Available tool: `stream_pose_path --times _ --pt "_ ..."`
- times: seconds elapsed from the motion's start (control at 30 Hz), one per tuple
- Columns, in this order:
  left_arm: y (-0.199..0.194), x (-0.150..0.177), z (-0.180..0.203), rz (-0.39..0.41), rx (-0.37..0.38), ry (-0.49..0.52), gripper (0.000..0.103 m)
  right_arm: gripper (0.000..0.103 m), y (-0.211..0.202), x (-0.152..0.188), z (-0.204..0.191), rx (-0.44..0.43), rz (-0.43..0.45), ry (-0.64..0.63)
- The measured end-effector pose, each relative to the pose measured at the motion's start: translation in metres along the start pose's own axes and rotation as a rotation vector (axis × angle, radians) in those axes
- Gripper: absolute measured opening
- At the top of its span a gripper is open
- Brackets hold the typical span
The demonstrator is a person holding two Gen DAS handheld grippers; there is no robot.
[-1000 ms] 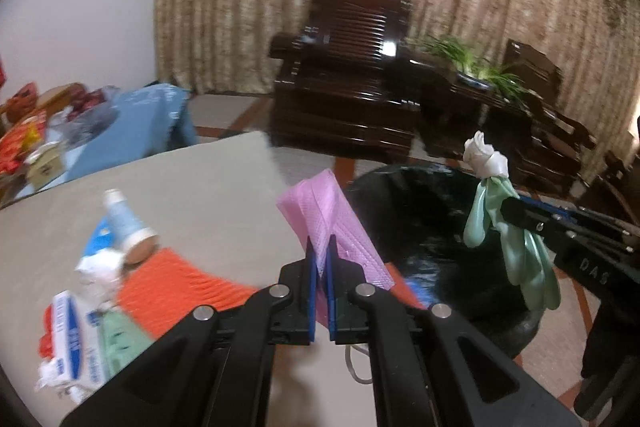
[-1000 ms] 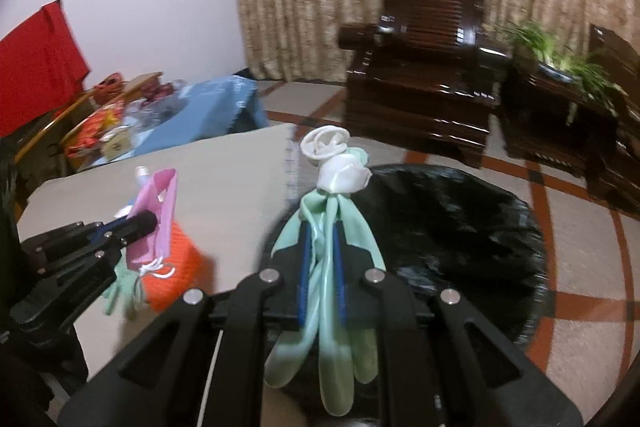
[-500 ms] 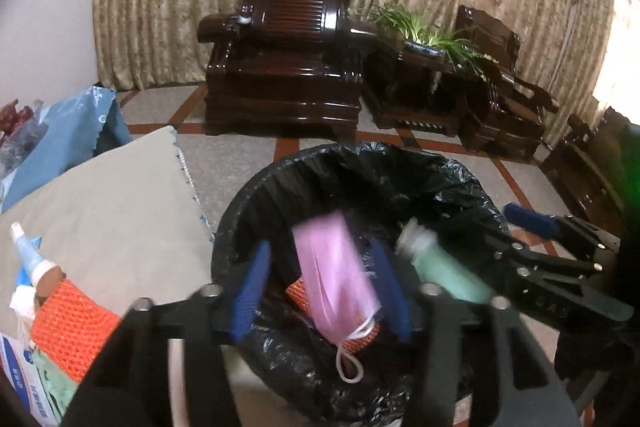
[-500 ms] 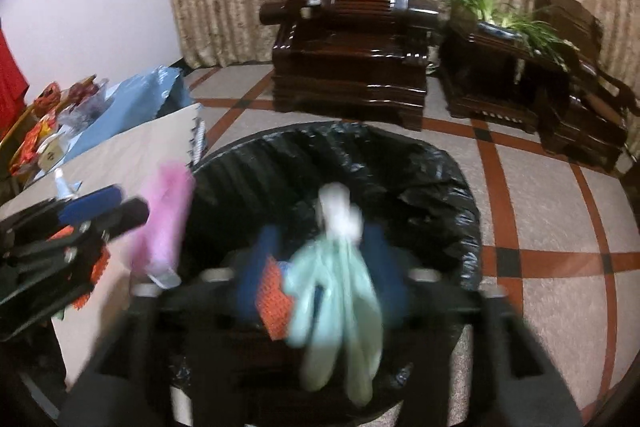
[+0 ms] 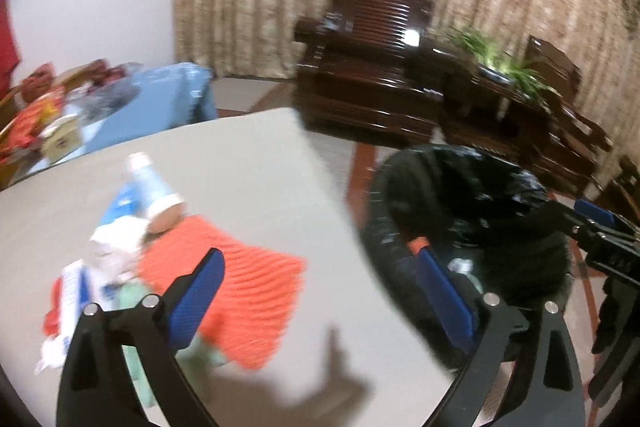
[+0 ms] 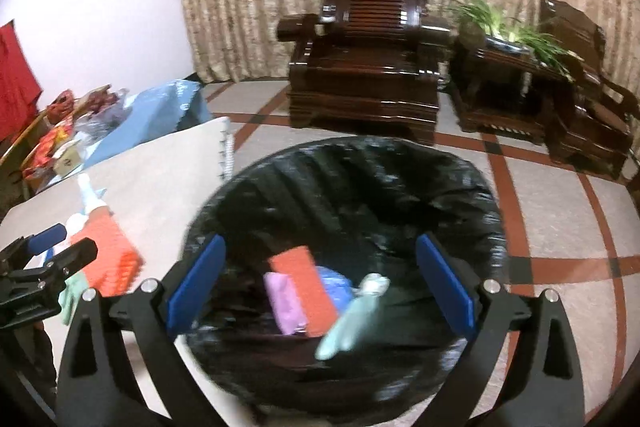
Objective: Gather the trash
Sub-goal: 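Return the left tool to the pile and grasp the white alcohol-pad box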
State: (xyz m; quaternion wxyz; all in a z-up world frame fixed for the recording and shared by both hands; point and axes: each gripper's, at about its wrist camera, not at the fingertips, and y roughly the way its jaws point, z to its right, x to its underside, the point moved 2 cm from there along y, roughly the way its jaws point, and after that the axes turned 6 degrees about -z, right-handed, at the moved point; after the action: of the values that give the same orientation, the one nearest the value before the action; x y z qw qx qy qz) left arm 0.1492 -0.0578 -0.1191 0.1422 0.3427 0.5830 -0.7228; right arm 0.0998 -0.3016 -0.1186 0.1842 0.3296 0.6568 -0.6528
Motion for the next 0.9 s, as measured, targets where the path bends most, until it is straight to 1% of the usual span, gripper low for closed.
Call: stream_pose_path --times 0.1,0.2,0.3,0.43,0.5,0.53,0.67,0.8,0.9 --pt "-0.019 0.012 -0.032 0.025 -0.067 -0.039 0.094 0.094 -0.002 -0.002 -0.029 -0.05 0.001 -0.04" --pt "-0.034 0.02 -0.055 0.045 -0.12 -0.066 0.094 0.094 -0.002 -0.004 -0.058 -0.089 0.004 -0.085" --pt "-0.047 0.03 -0.081 0.058 -0.164 -0.093 0.094 0.094 -0.001 -0.004 -0.086 -0.129 0.001 -0.123" --pt "-0.056 0.041 -0.104 0.068 -0.214 -0.13 0.092 0.094 0.003 -0.002 -0.12 -0.169 -0.007 -0.174" --pt "-0.056 0.047 -0.116 0.059 -0.231 -0.141 0.084 0.094 0.006 0.0 -0.133 -0.182 -0.011 -0.194" --pt "-0.054 0.05 -0.123 0.046 -0.239 -0.148 0.081 0.094 0.008 0.001 -0.142 -0.191 -0.015 -0.207" --pt "-0.043 0.063 -0.14 -0.002 -0.252 -0.178 0.066 0.094 0.016 0.007 -0.167 -0.213 -0.024 -0.249" --pt "-0.027 0.076 -0.154 -0.046 -0.263 -0.193 0.058 0.094 0.026 0.014 -0.187 -0.231 -0.039 -0.283" --pt "-0.015 0.085 -0.163 -0.071 -0.274 -0.211 0.057 0.094 0.033 0.018 -0.197 -0.242 -0.047 -0.299"
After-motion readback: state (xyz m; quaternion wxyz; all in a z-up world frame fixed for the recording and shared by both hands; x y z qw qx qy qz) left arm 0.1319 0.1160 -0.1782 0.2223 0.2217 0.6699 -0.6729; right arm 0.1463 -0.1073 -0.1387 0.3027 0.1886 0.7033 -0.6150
